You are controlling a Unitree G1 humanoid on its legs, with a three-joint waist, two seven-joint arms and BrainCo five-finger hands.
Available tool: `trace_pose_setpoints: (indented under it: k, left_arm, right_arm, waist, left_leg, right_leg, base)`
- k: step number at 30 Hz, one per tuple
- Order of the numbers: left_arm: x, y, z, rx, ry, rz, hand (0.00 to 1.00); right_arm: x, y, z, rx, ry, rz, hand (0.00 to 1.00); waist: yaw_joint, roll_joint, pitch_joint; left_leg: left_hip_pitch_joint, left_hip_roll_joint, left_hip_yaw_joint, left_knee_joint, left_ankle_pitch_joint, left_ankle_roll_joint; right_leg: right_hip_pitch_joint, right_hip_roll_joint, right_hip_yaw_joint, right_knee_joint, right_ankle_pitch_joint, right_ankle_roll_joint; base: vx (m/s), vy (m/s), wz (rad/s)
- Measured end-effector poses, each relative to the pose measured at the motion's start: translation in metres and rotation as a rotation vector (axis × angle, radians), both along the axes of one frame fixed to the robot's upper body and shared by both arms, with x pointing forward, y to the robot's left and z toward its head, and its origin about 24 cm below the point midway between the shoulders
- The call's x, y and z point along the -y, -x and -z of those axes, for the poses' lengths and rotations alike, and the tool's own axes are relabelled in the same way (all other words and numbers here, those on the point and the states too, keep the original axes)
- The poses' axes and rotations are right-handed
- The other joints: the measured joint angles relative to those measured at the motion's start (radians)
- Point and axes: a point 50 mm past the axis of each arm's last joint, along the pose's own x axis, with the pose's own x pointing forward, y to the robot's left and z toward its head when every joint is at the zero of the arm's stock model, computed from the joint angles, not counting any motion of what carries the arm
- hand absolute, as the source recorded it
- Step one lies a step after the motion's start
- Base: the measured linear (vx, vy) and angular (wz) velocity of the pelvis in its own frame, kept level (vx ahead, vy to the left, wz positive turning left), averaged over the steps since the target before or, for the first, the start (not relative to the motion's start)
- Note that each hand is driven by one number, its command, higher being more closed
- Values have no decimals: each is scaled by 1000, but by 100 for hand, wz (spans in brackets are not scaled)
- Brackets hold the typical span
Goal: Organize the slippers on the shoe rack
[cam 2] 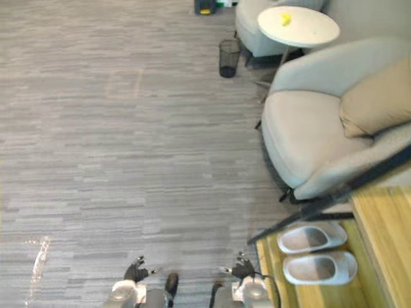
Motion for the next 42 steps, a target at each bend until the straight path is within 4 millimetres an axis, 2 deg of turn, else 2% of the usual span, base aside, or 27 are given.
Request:
trace_pose_setpoints:
  k: [3,4,6,8,9,10,14,15,17,18,19,21,23,25,26,28,29,30,31,33,34,35,36,37,39,41,42]
  left_arm:
    - [-1,-4,-5,41,12,-30,0]
    - [0,-3,-5,42,25,-40,0]
    - [4,-6,-6,48,34,-36,0]
    - [5,-9,-7,58,33,-24,0]
    - [3,-10,-8,65,26,-20,0]
    - [0,-17,-12,88,15,-12,0]
    - [-8,-14,-13,95,-8,-10,0]
    - [-9,-9,-11,85,-9,-13,0]
    - [-13,-4,-10,73,-21,-12,0]
    - [-16,-1,-9,59,-34,5,0]
    - [-17,0,-8,56,-39,11,0]
    - [-19,2,-8,47,-50,23,0]
    - [-17,2,-7,46,-43,21,0]
    - [-13,0,-8,54,-32,20,0]
    - [-10,-5,-9,67,-25,22,0]
    - [-9,-11,-12,88,-23,26,0]
    - [-8,-12,-12,88,-21,27,0]
    - [-6,-8,-10,78,-12,22,0]
    - [-4,-8,-10,80,-6,23,0]
    - [5,-9,-10,89,26,6,0]
    - [6,-9,-10,93,47,-25,0]
    - [8,-7,-10,98,64,-39,0]
    - [7,-2,-11,102,75,-64,0]
    - [5,-2,-12,111,78,-69,0]
    - [6,-2,-13,119,81,-68,0]
    - [6,-4,-17,145,85,-65,0]
    - [6,-5,-18,150,87,-63,0]
  right_arm:
    - [-1,-4,-4,27,3,-1,0]
    - [0,-8,-6,40,7,-2,0]
    - [6,-16,-9,61,24,6,0]
    - [8,-17,-10,64,30,10,0]
    - [10,-15,-9,55,33,14,0]
    - [5,-14,-7,46,21,15,0]
    - [0,-15,-7,48,8,13,0]
    - [1,-14,-6,41,10,15,0]
    - [1,-8,-3,16,7,16,0]
    - [-2,-3,0,-2,-1,17,0]
    - [-2,-2,1,-5,-2,17,0]
    - [0,-2,0,2,4,17,0]
    - [3,-4,-1,13,11,13,0]
    - [6,-6,-3,20,20,13,0]
    - [8,-7,-3,21,24,17,0]
    - [8,-5,-2,15,15,39,0]
    - [9,-5,-2,15,11,49,0]
    - [12,-4,-2,16,20,53,0]
    - [12,-5,-2,15,19,55,0]
    - [19,-6,-4,26,24,89,0]
    - [21,-4,-5,35,27,97,0]
    - [21,-3,-7,45,28,98,0]
    - [19,-3,-8,53,25,93,0]
    - [12,-3,-7,54,5,91,0]
    - [2,1,-6,51,-24,88,0]
    - [-3,1,-6,52,-48,103,0]
    - [-5,-2,-7,58,-53,103,0]
  waist:
    - [31,2,17]
    - [31,10,20]
    - [30,29,36]
    - [36,41,43]
    - [47,47,41]
    - [50,16,50]
    - [71,-7,47]
    - [70,-7,47]
    - [68,-18,47]
    - [64,-32,46]
    - [60,-35,45]
    - [43,-35,44]
    - [23,-31,44]
    - [13,-18,42]
    - [3,-9,42]
    - [-4,-25,36]
    - [-9,-23,36]
    - [-21,-2,16]
    - [-23,10,8]
    - [-24,47,12]
    - [-27,58,18]
    - [-25,69,21]
    - [-10,77,22]
    - [3,77,23]
    - [27,57,25]
    - [33,49,22]
    - [38,47,24]
  left_leg:
    - [-46,62,186,190,-11,7]
    - [-48,99,254,197,-53,37]
    - [-72,120,295,128,-67,38]
    - [-99,122,298,-46,19,66]
    - [-94,110,300,-149,133,71]
    - [-74,64,299,-200,149,86]
    - [-60,0,295,-208,109,126]
    - [-40,-14,295,-189,65,142]
    - [26,-29,288,-213,29,142]
    - [90,-48,275,-248,17,148]
    - [104,-51,267,-255,14,151]
    - [204,-49,241,-296,-6,170]
    - [283,-39,210,-337,-27,179]
    - [331,-13,183,-356,-46,167]
    - [367,5,155,-377,-63,153]
    - [408,-1,119,-411,-88,130]
    - [437,4,104,-413,-113,120]
    - [454,32,71,-404,-138,102]
    - [450,44,64,-387,-142,96]
    - [397,73,54,-192,-137,79]
    - [313,85,81,60,-102,22]
    - [238,116,112,276,-15,-41]
    - [177,160,138,438,3,-56]
    - [108,221,197,593,-24,-21]
    - [27,258,264,635,-63,3]
    - [-66,266,299,553,-96,14]
    - [-102,248,323,414,-106,21]
  right_leg:
    - [101,11,-9,-37,3,-5]
    - [127,17,-12,-50,3,-5]
    - [151,11,-18,-67,2,-5]
    - [153,1,-32,-66,-7,11]
    - [163,-6,-33,-65,-35,48]
    - [167,-42,-34,-73,-36,52]
    - [167,-91,-15,-42,-9,72]
    - [141,-107,3,68,-9,73]
    - [22,-147,44,375,40,123]
    - [-83,-164,95,621,133,129]
    - [-107,-163,104,672,122,122]
    - [-236,-126,102,808,25,91]
    - [-312,-87,62,687,-33,48]
    - [-360,-43,23,448,-22,36]
    - [-376,-5,23,180,63,41]
    - [-378,-4,41,-86,190,53]
    - [-380,-1,62,-95,259,40]
    - [-372,18,69,-65,340,-3]
    - [-377,23,68,-43,344,-14]
    - [-346,33,13,27,262,-55]
    - [-288,41,-5,39,208,-64]
    - [-230,58,-13,34,175,-73]
    - [-178,77,-10,24,149,-88]
    - [-98,99,0,1,116,-100]
    - [-1,96,25,-42,82,-97]
    - [70,88,43,-102,67,-87]
    - [110,69,60,-127,62,-79]
  base:
    - [160,-35,22]
    - [207,12,35]
    - [186,69,35]
    - [168,121,29]
    - [228,129,42]
    - [235,138,47]
    - [244,164,29]
    - [254,193,6]
    - [278,178,1]
    - [269,108,10]
    - [445,131,24]
    - [423,77,31]
    - [385,-14,44]
    - [459,-58,43]
    - [499,-73,49]
    - [512,-140,62]
    - [679,-235,76]
    - [615,-214,65]
    - [665,-213,61]
    - [693,-229,54]
    - [714,-238,50]
    - [590,-179,21]
    - [577,-128,-12]
    - [457,-85,-22]
    - [549,-96,-23]
    - [524,-27,-27]
    - [522,95,-36]
